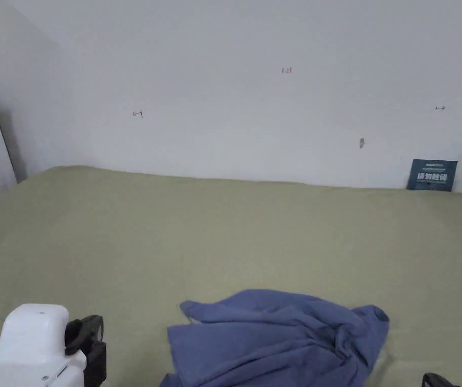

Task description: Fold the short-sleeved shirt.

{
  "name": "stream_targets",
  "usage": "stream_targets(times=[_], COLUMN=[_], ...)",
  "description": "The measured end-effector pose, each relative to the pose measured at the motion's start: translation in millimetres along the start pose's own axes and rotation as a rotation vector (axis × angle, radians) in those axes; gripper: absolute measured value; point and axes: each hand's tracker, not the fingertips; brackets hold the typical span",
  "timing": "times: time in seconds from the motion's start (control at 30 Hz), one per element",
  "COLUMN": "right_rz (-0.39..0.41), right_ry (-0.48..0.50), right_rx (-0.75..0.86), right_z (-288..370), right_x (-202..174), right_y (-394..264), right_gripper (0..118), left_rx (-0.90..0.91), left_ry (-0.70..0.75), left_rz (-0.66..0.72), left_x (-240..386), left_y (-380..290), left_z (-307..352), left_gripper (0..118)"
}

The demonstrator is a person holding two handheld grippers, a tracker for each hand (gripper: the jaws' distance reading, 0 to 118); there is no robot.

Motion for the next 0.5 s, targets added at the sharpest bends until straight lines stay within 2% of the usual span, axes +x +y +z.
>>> stream_targets(times=[0.17,0.43,0.47,0.5], right_rz=[0.005,0.006,0.013,0.017], right_ry=[0.008,-0.001,-0.001,-0.001], right_rx=[-0.021,-0.111,-0.126,-0.140], right_z=[-10.3,-49.7,-55.8,-60.8], right_x=[-2.3,-0.4,0.2,1.4], right_y=[-1.8,-13.8,-16.6,-18.7], right_gripper=[0,0,0,0], left_rx=[-0.087,-0.382,-0.427,-0.482], left_ry=[-0.063,-0.136,-0.146,-0.154], left_rz=[0.035,-0.002,-0.021,-0.024], left_x=[-0.1,15.9,19.0,21.1], left_y=[1.6,-21.1,-25.3,-28.1], left_z=[-42.8,-202.9,-228.2,-249.4], left_gripper=[1,2,6,22])
